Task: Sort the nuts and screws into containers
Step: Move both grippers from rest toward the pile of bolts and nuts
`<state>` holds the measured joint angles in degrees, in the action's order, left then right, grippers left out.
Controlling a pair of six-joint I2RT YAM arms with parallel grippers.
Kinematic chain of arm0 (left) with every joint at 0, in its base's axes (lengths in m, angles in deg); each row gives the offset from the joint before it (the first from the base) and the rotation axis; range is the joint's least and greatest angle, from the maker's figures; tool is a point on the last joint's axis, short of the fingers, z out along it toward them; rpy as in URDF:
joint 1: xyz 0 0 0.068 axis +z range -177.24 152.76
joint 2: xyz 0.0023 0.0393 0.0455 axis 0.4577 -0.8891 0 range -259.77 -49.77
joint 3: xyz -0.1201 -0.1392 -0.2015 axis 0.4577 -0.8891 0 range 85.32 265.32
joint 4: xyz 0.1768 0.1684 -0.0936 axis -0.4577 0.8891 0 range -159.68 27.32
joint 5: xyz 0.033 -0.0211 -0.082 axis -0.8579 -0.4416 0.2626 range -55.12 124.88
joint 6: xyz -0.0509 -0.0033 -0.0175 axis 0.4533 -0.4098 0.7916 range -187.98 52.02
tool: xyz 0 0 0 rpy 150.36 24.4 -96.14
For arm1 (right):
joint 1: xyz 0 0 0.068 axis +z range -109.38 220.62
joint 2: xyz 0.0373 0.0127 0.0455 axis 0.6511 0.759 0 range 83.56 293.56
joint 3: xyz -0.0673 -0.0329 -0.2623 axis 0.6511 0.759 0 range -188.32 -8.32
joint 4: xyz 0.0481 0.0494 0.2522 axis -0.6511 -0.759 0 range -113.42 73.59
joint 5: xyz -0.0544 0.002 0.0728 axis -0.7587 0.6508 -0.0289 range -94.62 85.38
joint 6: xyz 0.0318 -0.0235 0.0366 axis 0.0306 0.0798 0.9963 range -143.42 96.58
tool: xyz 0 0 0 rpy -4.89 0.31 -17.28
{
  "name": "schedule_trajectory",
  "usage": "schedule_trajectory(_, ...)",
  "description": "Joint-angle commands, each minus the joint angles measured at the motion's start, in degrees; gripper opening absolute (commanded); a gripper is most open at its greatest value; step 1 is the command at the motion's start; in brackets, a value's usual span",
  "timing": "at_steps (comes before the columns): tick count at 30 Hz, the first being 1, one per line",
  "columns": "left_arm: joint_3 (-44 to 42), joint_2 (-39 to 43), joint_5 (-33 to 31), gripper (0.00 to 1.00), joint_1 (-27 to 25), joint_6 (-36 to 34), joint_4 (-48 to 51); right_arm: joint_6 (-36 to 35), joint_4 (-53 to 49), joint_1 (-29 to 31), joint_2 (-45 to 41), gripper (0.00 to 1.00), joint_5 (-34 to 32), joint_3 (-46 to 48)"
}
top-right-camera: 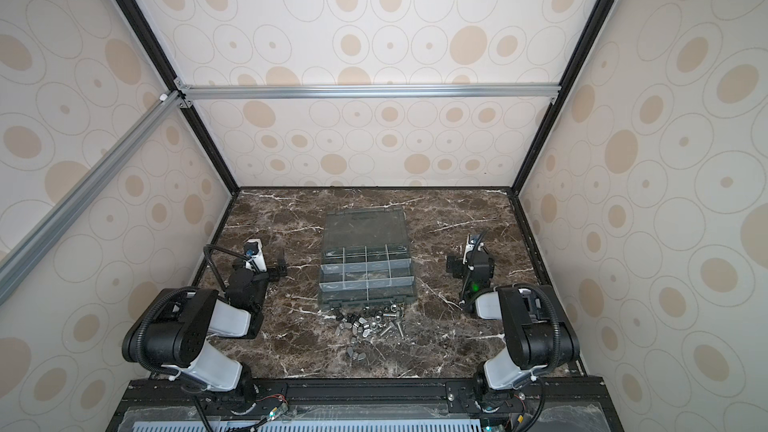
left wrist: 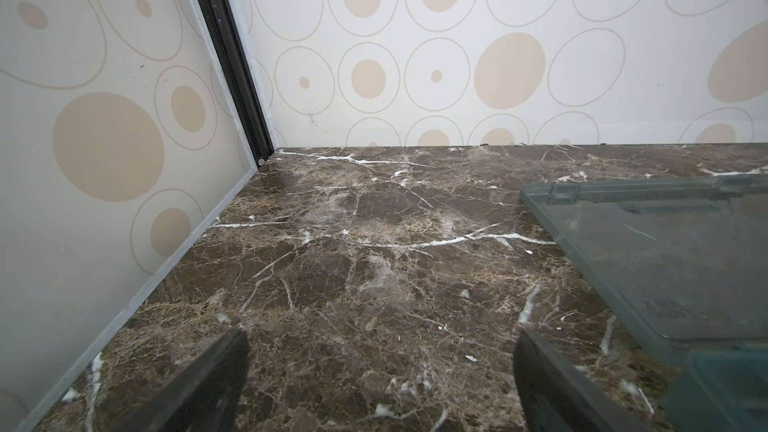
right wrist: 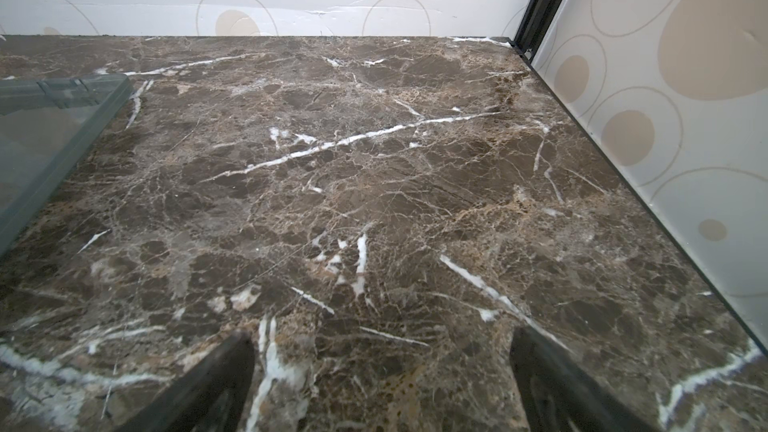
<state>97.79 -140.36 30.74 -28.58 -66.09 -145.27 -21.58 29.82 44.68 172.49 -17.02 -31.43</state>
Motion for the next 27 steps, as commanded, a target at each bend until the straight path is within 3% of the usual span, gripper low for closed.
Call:
schedule_trajectory(1,1.1,-0.1,0.0,0.99,0.2,-1.2,-1.0,-0.9,0.2,-0.4,-0.8,0.99,0.0,-0.7)
schedule_trajectory(9,0.6,1.2,-0.6,0.99,0.2,-0.9,-1.6,-1.0,0.5,-0.4,-1.0,1.0,0.0,-0.3)
schedule_trajectory(11,2.9,7.9,-1.7,0.99,0.1,-0.1,8.6,-1.1,1.9,-0.3,-2.1,1.0,-1.4,0.0)
schedule_trajectory(14,10.3,20.1,1.6,0.99,0.1,3.7,32.7,0.5,-18.5,0.9,-12.4,1.0,-1.6,-4.6)
schedule_trajectory(18,16.2,32.9,10.6,0.99,-3.7,9.9,53.3,7.8,-41.2,5.3,-25.6,1.0,0.1,-10.3)
schedule_trajectory(23,16.5,43.9,9.4,0.99,-18.5,15.6,66.1,14.2,-62.3,17.4,-32.6,1.0,1.5,-16.3)
schedule_trajectory(27,13.7,47.2,9.4,0.88,-28.4,22.7,70.7,22.2,-77.2,25.2,-31.5,1.0,3.1,-20.6)
